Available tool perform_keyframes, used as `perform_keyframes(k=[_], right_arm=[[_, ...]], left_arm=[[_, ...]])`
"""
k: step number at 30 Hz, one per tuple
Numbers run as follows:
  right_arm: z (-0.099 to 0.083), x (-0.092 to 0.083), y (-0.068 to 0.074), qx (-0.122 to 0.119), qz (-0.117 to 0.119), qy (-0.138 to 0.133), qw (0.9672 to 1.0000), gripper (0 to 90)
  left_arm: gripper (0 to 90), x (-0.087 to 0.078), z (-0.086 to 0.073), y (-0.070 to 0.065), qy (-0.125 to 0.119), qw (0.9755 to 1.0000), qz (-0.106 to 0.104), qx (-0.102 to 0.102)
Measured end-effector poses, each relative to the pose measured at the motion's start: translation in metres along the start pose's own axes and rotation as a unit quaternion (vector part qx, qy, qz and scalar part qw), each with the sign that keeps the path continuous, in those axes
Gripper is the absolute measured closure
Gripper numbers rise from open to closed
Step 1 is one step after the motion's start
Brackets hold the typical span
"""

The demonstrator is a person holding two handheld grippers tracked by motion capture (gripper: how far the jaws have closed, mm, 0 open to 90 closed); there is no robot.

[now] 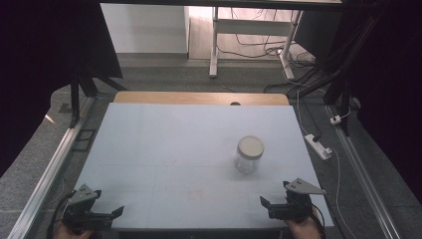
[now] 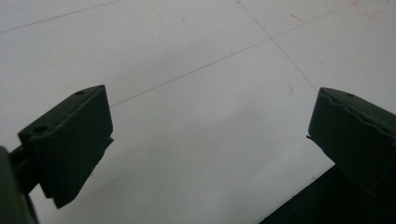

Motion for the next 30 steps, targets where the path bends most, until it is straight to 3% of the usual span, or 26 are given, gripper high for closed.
perform_keyframes(k=[6,17,30], right_arm=[[0.0000,-0.0001,-0.0024,0.017,0.003,0.000,0.9999,0.0],[-0.0003,0.0016,-0.0003,0.008,0.020,0.009,0.9997,0.0],[0.0004,0.0002,-0.0011,0.011,0.018,0.002,0.9998,0.0]], left_arm=[[1.3,0.0012,0.0001,-0.0021,0.005,0.9999,-0.002,0.010],[1.3,0.0020,0.0001,-0.0025,0.010,0.9998,-0.013,0.014],[1.6,0.0021,0.0000,-0.0028,0.011,0.9997,-0.015,0.014]])
Point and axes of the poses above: each handheld gripper's, and its own axes: x roughly forward along the jaws, z roughly out of its top, y roughly to its left, the point moved 3 cm from there along x, roughly forward along the jaws, and after that the axes turned 15 degrees about -y, right-handed, at the moved point
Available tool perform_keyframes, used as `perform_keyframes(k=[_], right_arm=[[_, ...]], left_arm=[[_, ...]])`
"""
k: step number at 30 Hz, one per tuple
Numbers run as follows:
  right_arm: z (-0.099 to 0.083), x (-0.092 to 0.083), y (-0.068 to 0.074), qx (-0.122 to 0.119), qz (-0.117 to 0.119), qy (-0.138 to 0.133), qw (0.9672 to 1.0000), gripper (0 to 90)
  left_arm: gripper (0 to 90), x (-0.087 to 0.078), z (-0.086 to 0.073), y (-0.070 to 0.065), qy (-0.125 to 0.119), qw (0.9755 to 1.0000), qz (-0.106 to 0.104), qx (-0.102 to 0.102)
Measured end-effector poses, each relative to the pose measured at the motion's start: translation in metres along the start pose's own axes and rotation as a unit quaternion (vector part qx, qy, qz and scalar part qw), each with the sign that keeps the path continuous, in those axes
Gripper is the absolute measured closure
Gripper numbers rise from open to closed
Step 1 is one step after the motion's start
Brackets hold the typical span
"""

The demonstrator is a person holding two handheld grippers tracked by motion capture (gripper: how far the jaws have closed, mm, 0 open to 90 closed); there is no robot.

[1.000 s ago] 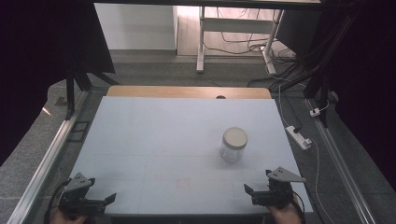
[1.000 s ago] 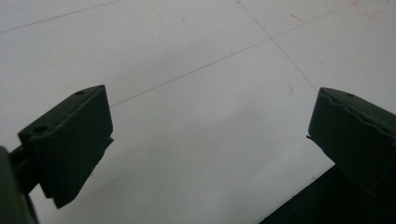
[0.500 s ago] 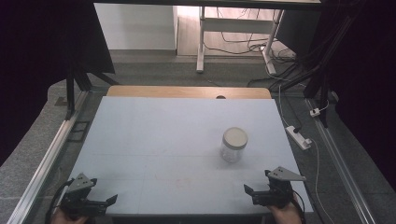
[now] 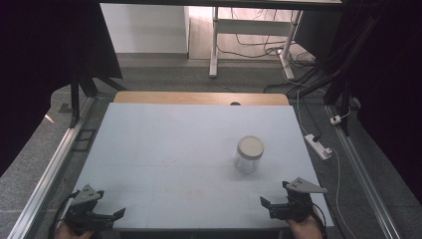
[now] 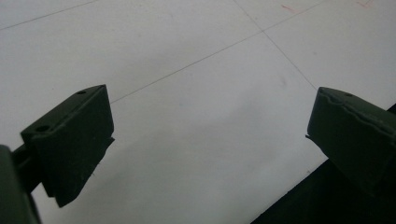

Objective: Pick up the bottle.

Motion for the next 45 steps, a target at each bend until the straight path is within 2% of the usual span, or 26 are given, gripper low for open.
perform_keyframes(k=[7,13,16,24,28,36,45], right_arm=[[0.001,0.001,0.001,0.000,0.007,0.003,1.0000,0.0],[0.005,0.002,0.004,-0.003,0.019,-0.005,0.9998,0.0],[0.008,0.003,0.005,-0.014,0.024,-0.011,0.9996,0.0],[0.009,0.007,0.007,-0.018,0.030,-0.010,0.9993,0.0],[0.012,0.012,0.008,-0.031,0.038,-0.021,0.9986,0.0],[0.014,0.022,0.008,-0.034,0.042,-0.019,0.9983,0.0],[0.019,0.033,0.006,-0.022,0.044,-0.023,0.9985,0.0]], left_arm=[[1.7,0.000,0.000,0.000,-0.001,1.0000,0.000,-0.004],[1.7,0.000,0.000,0.001,-0.002,1.0000,-0.001,-0.005],[1.6,0.000,0.000,0.001,-0.002,1.0000,-0.002,-0.005],[1.6,0.000,0.000,0.001,-0.003,1.0000,-0.003,-0.007],[1.5,0.000,0.000,0.001,-0.002,1.0000,-0.004,-0.006],[1.0,0.001,0.000,0.001,0.000,1.0000,-0.005,-0.003],[0.9,0.001,0.000,0.001,0.001,1.0000,-0.005,-0.004]])
Point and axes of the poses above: each handheld gripper's, and its own axes: x roughly forward along the jaws, z roughly out of its top, y roughly to its left, the point moved 3 cm from there along x, roughly forward along the jaws, and after that the axes turned 15 degrees about -y, right-handed, at the moved point
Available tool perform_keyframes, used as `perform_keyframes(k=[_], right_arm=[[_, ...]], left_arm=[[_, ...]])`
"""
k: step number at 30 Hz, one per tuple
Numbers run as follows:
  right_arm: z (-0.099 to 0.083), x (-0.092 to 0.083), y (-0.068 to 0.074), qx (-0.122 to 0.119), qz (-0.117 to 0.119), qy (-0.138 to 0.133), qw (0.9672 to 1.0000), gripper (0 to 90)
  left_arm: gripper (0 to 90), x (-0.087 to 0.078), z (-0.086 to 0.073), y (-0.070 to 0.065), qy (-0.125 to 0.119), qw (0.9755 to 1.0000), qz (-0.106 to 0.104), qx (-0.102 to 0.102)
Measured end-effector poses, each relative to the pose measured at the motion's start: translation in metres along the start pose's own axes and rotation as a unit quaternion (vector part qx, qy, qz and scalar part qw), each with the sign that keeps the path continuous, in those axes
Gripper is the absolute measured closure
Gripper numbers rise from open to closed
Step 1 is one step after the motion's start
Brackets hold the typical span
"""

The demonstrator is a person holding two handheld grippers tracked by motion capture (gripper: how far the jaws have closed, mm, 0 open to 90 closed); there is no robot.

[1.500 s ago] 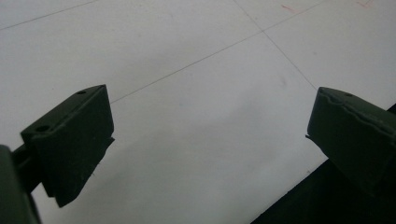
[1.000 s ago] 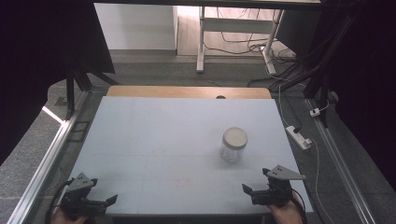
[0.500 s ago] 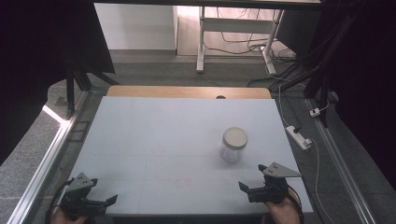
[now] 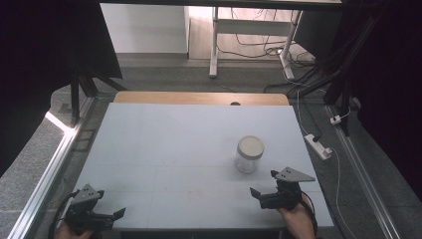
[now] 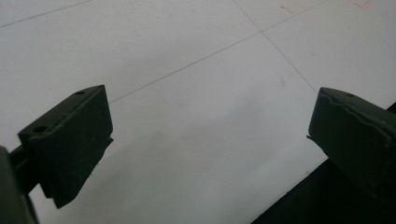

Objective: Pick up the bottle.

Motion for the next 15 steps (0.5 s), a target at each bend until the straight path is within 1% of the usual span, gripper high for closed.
perform_keyframes(k=[7,9,10,12,15], right_arm=[[0.001,0.007,-0.004,0.005,-0.003,-0.007,1.0000,0.0],[0.002,0.010,-0.007,0.012,-0.004,-0.012,0.9999,0.0],[0.002,0.010,-0.007,0.012,-0.004,-0.012,0.9999,0.0],[0.003,0.014,-0.010,0.033,0.003,-0.016,0.9993,0.0],[0.004,0.018,-0.014,0.049,0.009,-0.020,0.9986,0.0]], left_arm=[[0.8,0.000,0.000,0.000,0.000,1.0000,0.000,0.001],[0.7,0.000,0.000,0.000,0.000,1.0000,0.000,0.001],[0.7,0.000,0.000,0.000,0.000,1.0000,0.000,0.001],[0.7,0.000,0.000,0.000,0.001,1.0000,0.000,0.001],[0.7,0.000,0.000,0.000,0.001,1.0000,0.001,0.001]])
Point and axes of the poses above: each handheld gripper's, and its own axes: x roughly forward along the jaws, z roughly out of its top, y roughly to its left, the point moved 3 cm from there along x, roughly forward along the jaws, and after that the axes turned 15 degrees about -y, right-handed, at the moved point
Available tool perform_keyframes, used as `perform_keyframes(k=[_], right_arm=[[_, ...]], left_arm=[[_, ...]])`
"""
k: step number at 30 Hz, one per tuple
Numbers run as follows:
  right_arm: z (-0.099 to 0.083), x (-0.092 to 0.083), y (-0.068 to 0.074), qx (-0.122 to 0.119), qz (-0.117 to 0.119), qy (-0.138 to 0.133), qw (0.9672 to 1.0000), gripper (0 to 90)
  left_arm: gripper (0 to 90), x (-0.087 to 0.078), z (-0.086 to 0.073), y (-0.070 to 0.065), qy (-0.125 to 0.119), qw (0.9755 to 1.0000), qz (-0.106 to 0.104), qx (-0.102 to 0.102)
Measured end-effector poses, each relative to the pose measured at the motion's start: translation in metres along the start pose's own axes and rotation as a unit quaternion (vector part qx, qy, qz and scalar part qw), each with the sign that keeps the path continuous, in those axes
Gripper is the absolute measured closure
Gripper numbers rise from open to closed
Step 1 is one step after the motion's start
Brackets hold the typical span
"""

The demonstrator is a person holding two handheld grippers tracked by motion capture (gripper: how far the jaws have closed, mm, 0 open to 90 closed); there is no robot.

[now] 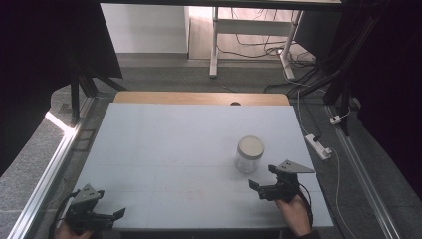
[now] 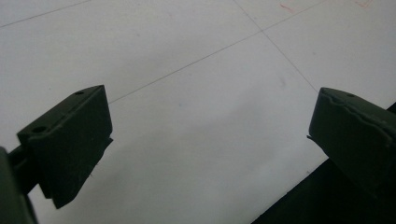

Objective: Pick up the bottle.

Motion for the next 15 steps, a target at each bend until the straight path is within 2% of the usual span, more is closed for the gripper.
perform_keyframes(k=[2,10,15], right_arm=[[0.001,0.002,-0.002,0.004,-0.003,0.004,1.0000,0.0],[0.001,0.015,-0.005,-0.026,-0.020,0.033,0.9989,0.0],[0.001,0.020,-0.008,-0.033,-0.032,0.045,0.9979,0.0]], left_arm=[[0.7,0.000,0.000,0.000,0.000,1.0000,-0.001,0.000],[0.6,0.000,0.000,0.000,0.001,1.0000,0.000,0.000],[0.6,0.001,0.000,0.000,0.001,1.0000,-0.001,0.001]])
Point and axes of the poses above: each handheld gripper's, and its own axes: x roughly forward along the jaws, z roughly out of its top, y roughly to its left, the point moved 3 cm from there along x, roughly forward along the jaws, and after that the axes turned 15 degrees about -y, right-handed, at the moved point
